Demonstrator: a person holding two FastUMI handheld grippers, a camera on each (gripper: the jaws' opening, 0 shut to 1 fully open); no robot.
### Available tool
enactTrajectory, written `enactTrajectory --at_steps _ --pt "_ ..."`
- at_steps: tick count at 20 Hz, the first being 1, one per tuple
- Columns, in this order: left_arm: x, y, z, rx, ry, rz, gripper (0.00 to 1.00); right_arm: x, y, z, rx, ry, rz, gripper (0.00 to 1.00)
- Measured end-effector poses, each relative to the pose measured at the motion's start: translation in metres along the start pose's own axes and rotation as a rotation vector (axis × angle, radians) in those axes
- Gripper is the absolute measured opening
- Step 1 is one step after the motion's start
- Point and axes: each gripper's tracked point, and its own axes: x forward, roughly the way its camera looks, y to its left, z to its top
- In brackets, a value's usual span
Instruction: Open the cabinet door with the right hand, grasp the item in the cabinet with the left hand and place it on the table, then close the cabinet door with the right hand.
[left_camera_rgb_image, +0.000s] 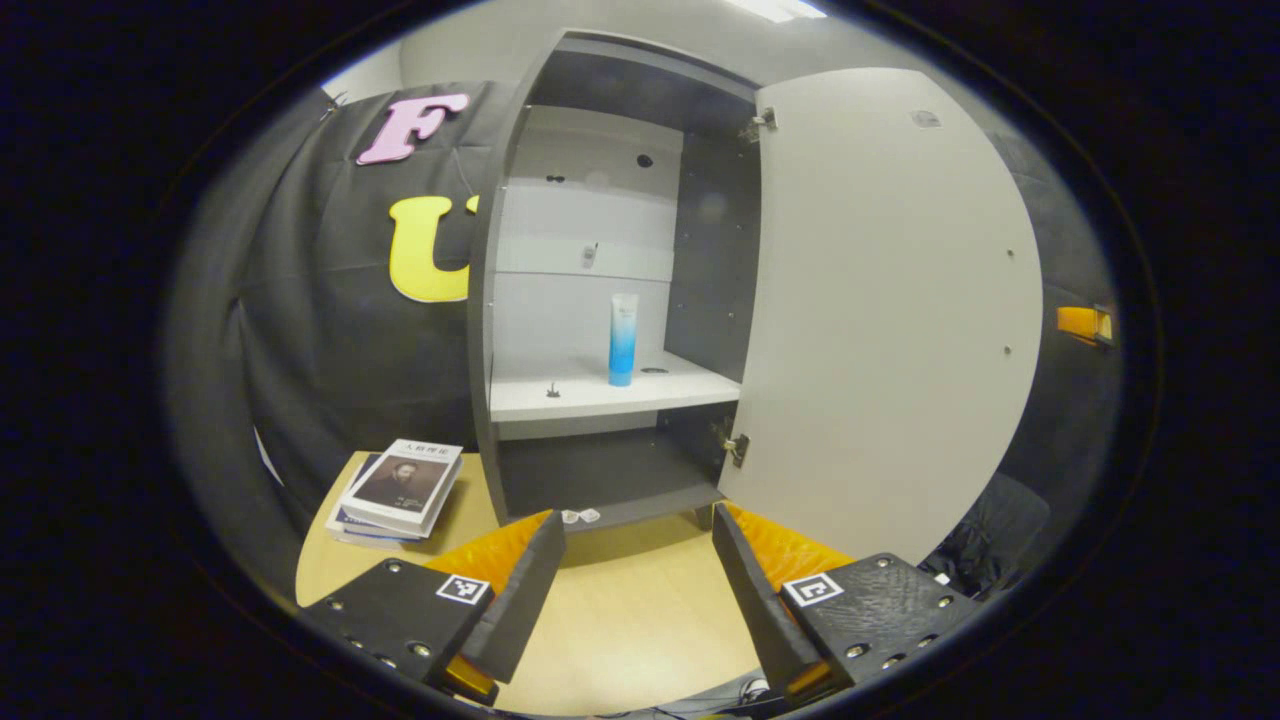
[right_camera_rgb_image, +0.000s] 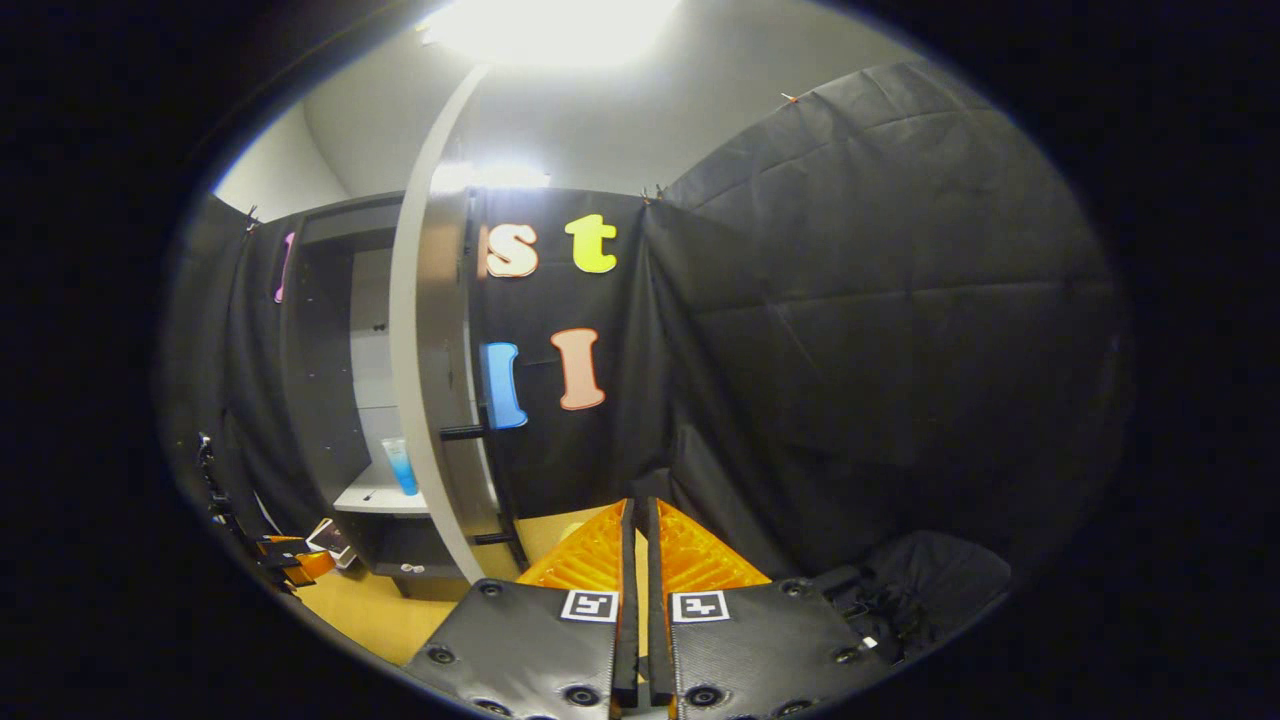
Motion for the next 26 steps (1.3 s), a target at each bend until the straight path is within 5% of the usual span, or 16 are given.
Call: enactTrajectory --at_steps 6,7,9,10,13,16,17,19,20,26 --pt "0.045 0.006 0.035 -0.002 -0.055 -0.009 0.91 0.001 -0.040 0.013 0.026 -0.019 -0.097 0.10" --pt "0.054 0.007 0.040 0.003 -0.057 -0.009 0.89 0.005 -0.043 0.012 0.021 -0.015 -0.106 0.02" --pt "0.070 0.006 0.053 0.016 -0.070 -0.013 0.89 0.022 -0.046 0.007 0.014 -0.015 -0.118 0.02" --pt "0.078 0.007 0.059 0.027 -0.075 -0.013 0.89 0.029 -0.046 0.006 0.019 -0.021 -0.113 0.11" --pt "0.101 0.012 0.075 0.053 -0.082 0.006 0.91 0.070 -0.045 0.006 0.039 -0.018 -0.103 0.00" --pt "0.128 0.016 0.090 0.043 -0.083 0.012 0.90 0.103 -0.052 -0.003 0.007 -0.010 -0.121 0.15" --pt "0.135 0.019 0.096 0.040 -0.085 0.019 0.89 0.117 -0.050 -0.006 0.003 -0.004 -0.114 0.08" --pt "0.152 0.025 0.107 0.039 -0.095 0.040 0.89 0.139 -0.048 -0.010 0.006 0.009 -0.105 0.13" --pt "0.161 0.029 0.113 0.039 -0.107 0.053 0.89 0.151 -0.047 -0.015 0.012 0.015 -0.099 0.29" --pt "0.215 0.032 0.135 0.024 -0.132 0.054 0.90 0.206 -0.059 -0.026 0.028 0.031 -0.117 0.38"
